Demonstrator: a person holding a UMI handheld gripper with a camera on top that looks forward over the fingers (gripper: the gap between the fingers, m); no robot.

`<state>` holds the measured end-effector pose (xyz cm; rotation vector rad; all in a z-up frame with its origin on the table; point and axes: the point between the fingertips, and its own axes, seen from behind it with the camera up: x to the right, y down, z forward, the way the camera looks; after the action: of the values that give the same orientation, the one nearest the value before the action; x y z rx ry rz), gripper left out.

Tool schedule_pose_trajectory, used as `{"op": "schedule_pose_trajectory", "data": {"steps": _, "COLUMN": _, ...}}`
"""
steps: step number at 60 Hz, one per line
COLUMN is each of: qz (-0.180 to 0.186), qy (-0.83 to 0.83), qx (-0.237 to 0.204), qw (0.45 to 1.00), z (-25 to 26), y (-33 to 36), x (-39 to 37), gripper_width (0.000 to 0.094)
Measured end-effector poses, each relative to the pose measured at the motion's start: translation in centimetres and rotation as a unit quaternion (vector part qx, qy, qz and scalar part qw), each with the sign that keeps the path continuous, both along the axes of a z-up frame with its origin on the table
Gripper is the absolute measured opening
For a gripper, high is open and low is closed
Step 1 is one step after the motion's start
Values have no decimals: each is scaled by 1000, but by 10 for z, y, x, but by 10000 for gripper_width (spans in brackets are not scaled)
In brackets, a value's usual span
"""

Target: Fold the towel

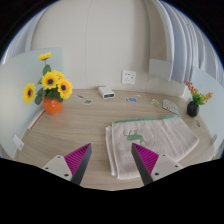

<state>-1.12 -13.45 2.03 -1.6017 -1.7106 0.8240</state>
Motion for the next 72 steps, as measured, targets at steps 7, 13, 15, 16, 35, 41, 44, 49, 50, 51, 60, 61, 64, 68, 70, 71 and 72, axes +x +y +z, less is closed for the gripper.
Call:
{"op": "schedule_pose_trajectory", "data": {"steps": 7, "qz": -11, "qy": -10, "qx": 10, "qw": 1000, "z": -19, "y": 10, "x": -25, "gripper_width": 853}}
{"op": "schedule_pose_trajectory", "data": {"steps": 13, "qz": -12, "qy": -16, "qx": 20, "qw": 1000, "z": -30, "y": 15, "x": -35, "gripper_width": 838}}
{"op": "schedule_pose_trajectory", "data": {"steps": 15, "qz": -8, "qy": -13, "qx": 29, "qw": 999, "z": -30, "y": 16, "x": -37, "gripper_width": 812}}
{"op": "schedule_pose_trajectory", "data": {"steps": 16, "qz": -5, "qy": -10, "qx": 31, "qw": 999, "z": -29, "y": 15, "x": -38, "gripper_width": 799}}
{"op": "schedule_pose_trajectory", "data": {"steps": 35, "qz": -11, "qy": -76, "qx": 2, "qw": 997, "z": -26, "y": 12, "x": -32, "gripper_width": 28}}
{"op": "schedule_pose_trajectory", "data": {"steps": 41, "qz": -6, "qy": -72, "qx": -54, "qw": 996, "z": 18, "y": 16, "x": -32, "gripper_width": 24}}
{"op": "schedule_pose_trajectory", "data": {"steps": 44, "qz": -11, "qy": -58, "qx": -83, "qw": 995, "z": 48, "y": 24, "x": -36, "gripper_width": 25}}
{"op": "schedule_pose_trajectory", "data": {"steps": 49, "qz": -29, "qy": -30, "qx": -118, "qw": 992, "z": 101, "y": 60, "x": -46, "gripper_width": 25}}
{"op": "schedule_pose_trajectory", "data": {"steps": 50, "qz": -34, "qy": -22, "qx": -123, "qw": 992, "z": 109, "y": 72, "x": -48, "gripper_width": 25}}
{"op": "schedule_pose_trajectory", "data": {"steps": 51, "qz": -41, "qy": -16, "qx": -129, "qw": 991, "z": 116, "y": 84, "x": -51, "gripper_width": 26}}
{"op": "schedule_pose_trajectory", "data": {"steps": 60, "qz": -110, "qy": -18, "qx": -149, "qw": 982, "z": 119, "y": 199, "x": -69, "gripper_width": 29}}
{"op": "schedule_pose_trajectory", "data": {"steps": 61, "qz": -115, "qy": -22, "qx": -148, "qw": 982, "z": 113, "y": 209, "x": -70, "gripper_width": 29}}
{"op": "schedule_pose_trajectory", "data": {"steps": 64, "qz": -128, "qy": -41, "qx": -154, "qw": 979, "z": 88, "y": 233, "x": -71, "gripper_width": 28}}
{"op": "schedule_pose_trajectory", "data": {"steps": 68, "qz": -139, "qy": -65, "qx": -162, "qw": 975, "z": 51, "y": 254, "x": -73, "gripper_width": 28}}
{"op": "schedule_pose_trajectory", "data": {"steps": 70, "qz": -143, "qy": -79, "qx": -167, "qw": 972, "z": 32, "y": 261, "x": -73, "gripper_width": 29}}
{"op": "schedule_pose_trajectory", "data": {"steps": 71, "qz": -145, "qy": -84, "qx": -171, "qw": 971, "z": 23, "y": 265, "x": -73, "gripper_width": 29}}
{"op": "schedule_pose_trajectory", "data": {"steps": 72, "qz": -148, "qy": -88, "qx": -175, "qw": 969, "z": 16, "y": 268, "x": -74, "gripper_width": 29}}
